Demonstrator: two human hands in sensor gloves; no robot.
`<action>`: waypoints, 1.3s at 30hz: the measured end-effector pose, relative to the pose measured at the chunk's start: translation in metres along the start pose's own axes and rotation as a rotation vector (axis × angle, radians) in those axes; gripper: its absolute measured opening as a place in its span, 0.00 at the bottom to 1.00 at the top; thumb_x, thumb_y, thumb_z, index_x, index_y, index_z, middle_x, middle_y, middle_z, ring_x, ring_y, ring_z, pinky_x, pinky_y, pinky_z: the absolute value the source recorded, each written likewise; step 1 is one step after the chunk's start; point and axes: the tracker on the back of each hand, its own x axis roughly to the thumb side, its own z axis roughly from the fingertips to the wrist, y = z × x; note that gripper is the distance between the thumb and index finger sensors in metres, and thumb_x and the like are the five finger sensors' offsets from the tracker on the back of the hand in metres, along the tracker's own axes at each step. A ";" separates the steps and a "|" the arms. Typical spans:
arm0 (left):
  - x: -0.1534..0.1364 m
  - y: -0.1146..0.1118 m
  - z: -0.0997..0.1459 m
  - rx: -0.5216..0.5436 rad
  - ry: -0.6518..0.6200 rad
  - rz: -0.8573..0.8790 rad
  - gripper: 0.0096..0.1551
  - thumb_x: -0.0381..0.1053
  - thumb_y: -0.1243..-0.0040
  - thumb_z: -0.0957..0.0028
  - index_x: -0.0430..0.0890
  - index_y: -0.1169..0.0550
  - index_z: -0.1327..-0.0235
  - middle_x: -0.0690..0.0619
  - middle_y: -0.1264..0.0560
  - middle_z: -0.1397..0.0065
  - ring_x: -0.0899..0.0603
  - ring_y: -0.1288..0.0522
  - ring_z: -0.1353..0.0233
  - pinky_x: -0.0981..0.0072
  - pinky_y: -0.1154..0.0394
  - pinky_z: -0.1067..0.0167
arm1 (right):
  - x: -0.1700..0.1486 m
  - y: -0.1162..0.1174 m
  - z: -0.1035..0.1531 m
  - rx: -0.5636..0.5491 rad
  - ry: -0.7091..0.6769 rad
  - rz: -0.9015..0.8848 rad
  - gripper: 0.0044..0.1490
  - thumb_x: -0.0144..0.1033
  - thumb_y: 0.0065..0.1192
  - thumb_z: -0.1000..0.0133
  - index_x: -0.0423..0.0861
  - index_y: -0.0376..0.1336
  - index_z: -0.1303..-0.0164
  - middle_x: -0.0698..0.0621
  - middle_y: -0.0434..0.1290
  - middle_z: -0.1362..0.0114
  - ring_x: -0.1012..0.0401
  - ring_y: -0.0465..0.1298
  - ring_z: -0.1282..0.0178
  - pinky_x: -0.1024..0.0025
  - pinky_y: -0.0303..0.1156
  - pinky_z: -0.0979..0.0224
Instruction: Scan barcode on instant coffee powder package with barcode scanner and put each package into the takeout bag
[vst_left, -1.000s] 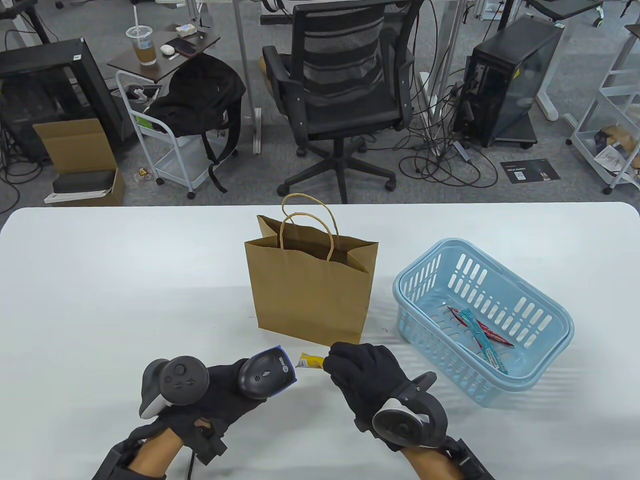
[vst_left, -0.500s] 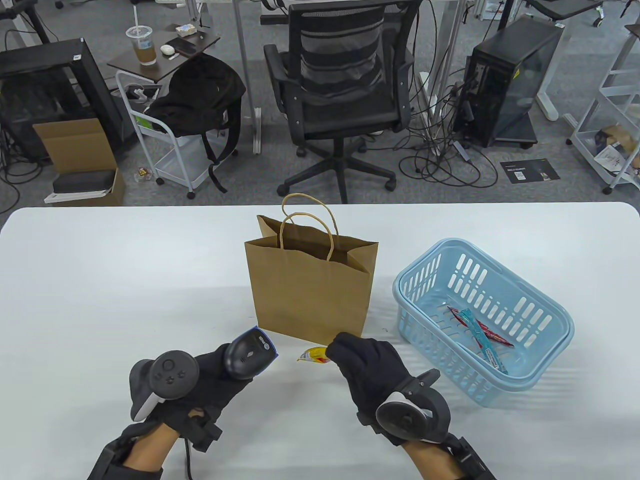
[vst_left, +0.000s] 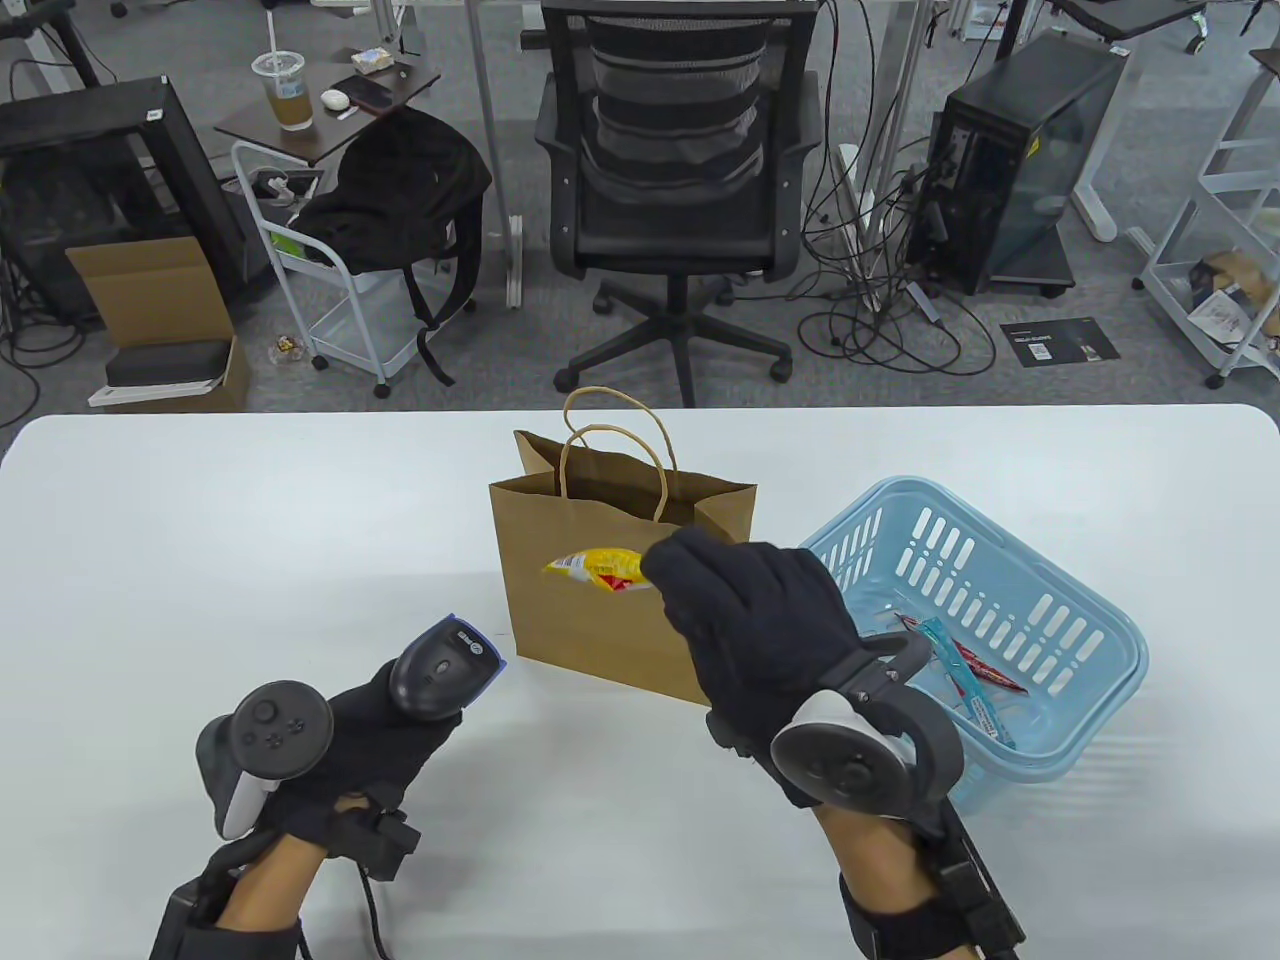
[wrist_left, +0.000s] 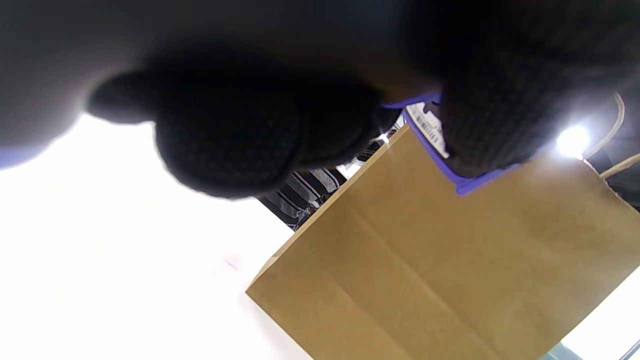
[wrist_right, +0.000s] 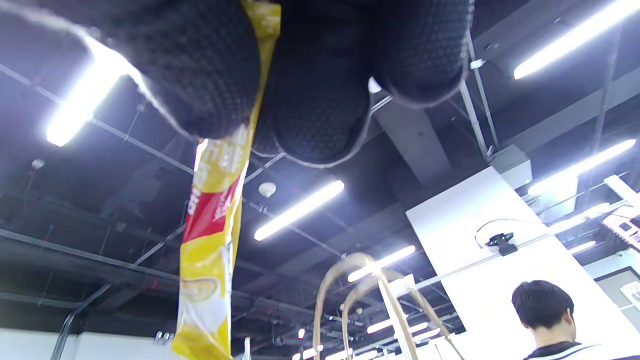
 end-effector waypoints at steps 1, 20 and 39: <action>0.000 0.000 0.000 0.001 0.002 0.001 0.32 0.67 0.30 0.53 0.53 0.22 0.40 0.61 0.14 0.51 0.50 0.10 0.58 0.57 0.16 0.52 | 0.002 -0.006 -0.004 -0.014 0.024 -0.010 0.29 0.41 0.75 0.50 0.65 0.71 0.37 0.53 0.81 0.34 0.61 0.84 0.46 0.58 0.77 0.36; 0.021 -0.025 0.006 -0.053 -0.118 -0.057 0.31 0.68 0.31 0.53 0.54 0.22 0.41 0.62 0.14 0.52 0.51 0.10 0.59 0.59 0.15 0.54 | -0.048 -0.020 0.003 -0.249 0.285 0.270 0.30 0.47 0.77 0.51 0.61 0.72 0.36 0.52 0.84 0.41 0.63 0.86 0.53 0.61 0.79 0.41; 0.021 -0.024 0.007 -0.069 -0.123 -0.052 0.32 0.69 0.31 0.53 0.54 0.22 0.41 0.62 0.14 0.52 0.51 0.10 0.59 0.59 0.15 0.54 | -0.050 0.029 0.000 0.064 0.266 0.299 0.32 0.48 0.75 0.49 0.59 0.72 0.32 0.51 0.85 0.44 0.62 0.85 0.55 0.60 0.78 0.42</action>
